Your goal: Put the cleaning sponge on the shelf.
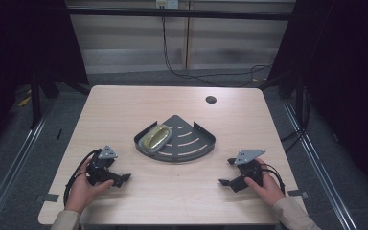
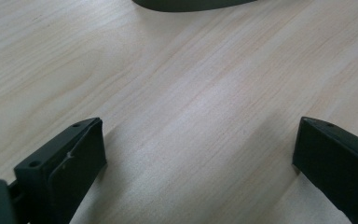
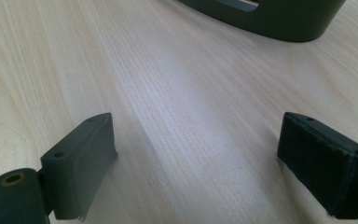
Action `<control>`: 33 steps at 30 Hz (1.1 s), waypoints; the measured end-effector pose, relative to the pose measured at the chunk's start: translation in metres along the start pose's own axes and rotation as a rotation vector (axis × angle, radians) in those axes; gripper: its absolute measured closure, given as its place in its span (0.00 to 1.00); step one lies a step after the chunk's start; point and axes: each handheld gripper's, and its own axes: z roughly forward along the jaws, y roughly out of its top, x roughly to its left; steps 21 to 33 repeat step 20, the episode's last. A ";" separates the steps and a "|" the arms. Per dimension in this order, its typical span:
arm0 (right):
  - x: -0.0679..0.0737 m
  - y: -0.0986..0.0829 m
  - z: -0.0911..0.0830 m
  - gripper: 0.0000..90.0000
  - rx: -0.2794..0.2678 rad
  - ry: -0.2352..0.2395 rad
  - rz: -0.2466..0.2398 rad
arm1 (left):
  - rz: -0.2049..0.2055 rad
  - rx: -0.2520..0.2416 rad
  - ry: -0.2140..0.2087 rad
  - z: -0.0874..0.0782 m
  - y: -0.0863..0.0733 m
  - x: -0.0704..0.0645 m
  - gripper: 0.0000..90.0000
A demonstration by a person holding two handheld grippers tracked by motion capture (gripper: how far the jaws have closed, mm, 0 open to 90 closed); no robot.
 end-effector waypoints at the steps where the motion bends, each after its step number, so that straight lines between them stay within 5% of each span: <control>1: 0.000 0.000 0.000 0.12 0.000 0.000 0.000 | 0.000 0.000 -0.006 0.000 -0.001 0.000 0.01; 11: 0.000 0.000 0.000 0.12 0.000 0.000 0.000 | 0.021 -0.082 -0.013 -0.001 -0.012 0.001 0.00; 33: 0.000 0.000 0.000 0.12 0.000 0.000 0.000 | 0.022 -0.083 -0.014 -0.001 -0.012 0.001 0.00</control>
